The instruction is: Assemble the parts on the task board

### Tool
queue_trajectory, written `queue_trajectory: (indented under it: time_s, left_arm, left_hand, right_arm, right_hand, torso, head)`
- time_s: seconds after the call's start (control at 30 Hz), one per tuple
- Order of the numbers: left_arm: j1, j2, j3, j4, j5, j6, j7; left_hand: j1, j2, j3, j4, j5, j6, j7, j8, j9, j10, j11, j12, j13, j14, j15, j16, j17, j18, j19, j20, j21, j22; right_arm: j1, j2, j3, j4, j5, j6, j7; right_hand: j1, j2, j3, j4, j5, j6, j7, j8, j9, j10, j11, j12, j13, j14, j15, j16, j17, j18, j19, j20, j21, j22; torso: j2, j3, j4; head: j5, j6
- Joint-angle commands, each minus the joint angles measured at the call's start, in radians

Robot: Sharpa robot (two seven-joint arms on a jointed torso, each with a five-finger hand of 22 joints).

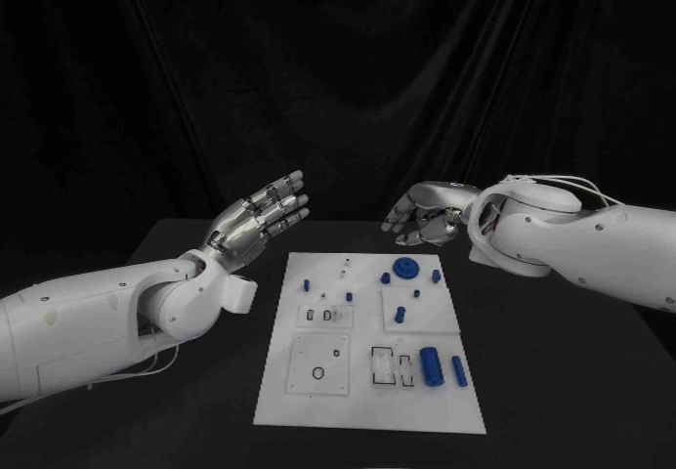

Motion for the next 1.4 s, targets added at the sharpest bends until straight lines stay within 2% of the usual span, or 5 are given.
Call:
queue_trajectory:
  time_s: [0.03, 0.47, 0.53, 0.9, 1.4]
  left_arm:
    - [0.004, -0.002, 0.001, 0.009, -0.064, -0.002, 0.060]
    - [0.006, 0.004, 0.001, 0.002, -0.073, 0.021, 0.089]
    - [0.006, 0.007, 0.001, -0.006, -0.073, 0.031, 0.093]
    - [0.005, 0.013, 0.001, -0.027, -0.074, 0.050, 0.121]
    - [0.004, 0.018, 0.000, -0.053, -0.074, 0.066, 0.128]
  left_hand:
    - [-0.003, -0.009, 0.013, 0.000, 0.007, -0.004, 0.009, -0.008, 0.000, 0.003, 0.010, 0.014, 0.002, 0.012, 0.005, 0.013, 0.001, 0.001, 0.007, 0.006, 0.006, 0.001]
    - [-0.022, -0.018, 0.061, 0.005, 0.032, -0.046, 0.037, -0.013, -0.003, -0.002, 0.039, 0.053, 0.002, 0.020, 0.031, 0.043, 0.002, -0.015, -0.034, 0.017, -0.019, -0.008]
    - [-0.026, -0.019, 0.072, 0.009, 0.045, -0.068, 0.049, -0.015, -0.004, -0.007, 0.042, 0.058, 0.001, 0.013, 0.033, 0.043, 0.001, -0.015, -0.036, 0.019, -0.020, -0.008]
    - [-0.030, -0.020, 0.099, 0.024, 0.087, -0.078, 0.078, -0.012, -0.003, -0.005, 0.047, 0.081, 0.002, 0.013, 0.035, 0.055, 0.002, -0.013, -0.028, 0.022, -0.016, -0.006]
    - [-0.027, -0.032, 0.125, 0.034, 0.095, -0.033, 0.139, -0.001, 0.002, -0.013, 0.020, 0.090, 0.001, 0.006, 0.034, 0.057, 0.001, -0.011, -0.028, 0.023, -0.017, -0.006]
  right_arm:
    - [0.003, 0.004, 0.001, 0.002, -0.212, 0.076, -0.055]
    - [-0.009, 0.053, 0.001, -0.039, -0.291, 0.067, -0.042]
    - [-0.014, 0.059, 0.001, -0.048, -0.293, 0.049, -0.036]
    - [-0.044, 0.066, 0.001, -0.065, -0.296, 0.005, -0.018]
    - [-0.083, 0.053, 0.001, -0.093, -0.325, -0.010, 0.004]
  right_hand:
    - [-0.003, -0.012, 0.024, 0.000, 0.004, 0.003, -0.004, -0.005, 0.003, -0.010, -0.001, -0.007, 0.002, -0.007, -0.002, 0.007, 0.002, -0.008, -0.009, 0.000, 0.008, 0.011]
    - [-0.054, -0.046, 0.106, 0.006, -0.135, -0.018, -0.011, -0.021, 0.021, -0.002, -0.003, 0.019, 0.010, 0.059, -0.007, 0.128, 0.170, -0.039, 0.059, -0.004, 0.168, 0.236]
    - [-0.103, -0.059, 0.090, 0.028, -0.233, -0.022, -0.011, -0.024, 0.028, 0.001, -0.005, 0.033, 0.014, 0.068, -0.008, 0.133, 0.175, -0.043, 0.069, -0.005, 0.188, 0.267]
    - [-0.112, -0.073, 0.116, 0.013, -0.073, -0.010, -0.004, -0.019, 0.048, -0.012, -0.004, 0.056, 0.017, 0.072, -0.008, 0.125, 0.167, -0.043, 0.067, -0.005, 0.193, 0.286]
    - [-0.117, -0.082, 0.139, -0.002, -0.057, -0.007, -0.006, -0.021, 0.056, -0.064, -0.004, 0.058, 0.020, 0.031, -0.004, 0.088, 0.116, -0.027, 0.011, 0.000, 0.126, 0.212]
  torso:
    - [0.021, 0.0004, 0.0157]
    - [0.071, -0.0116, 0.0465]
    - [0.079, -0.0155, 0.0498]
    - [0.099, -0.0261, 0.0524]
    - [0.094, -0.0269, 0.0504]
  head:
    - [-0.014, -0.002]
    - [-0.057, 0.006]
    - [-0.060, 0.010]
    - [-0.062, 0.025]
    - [-0.060, 0.016]
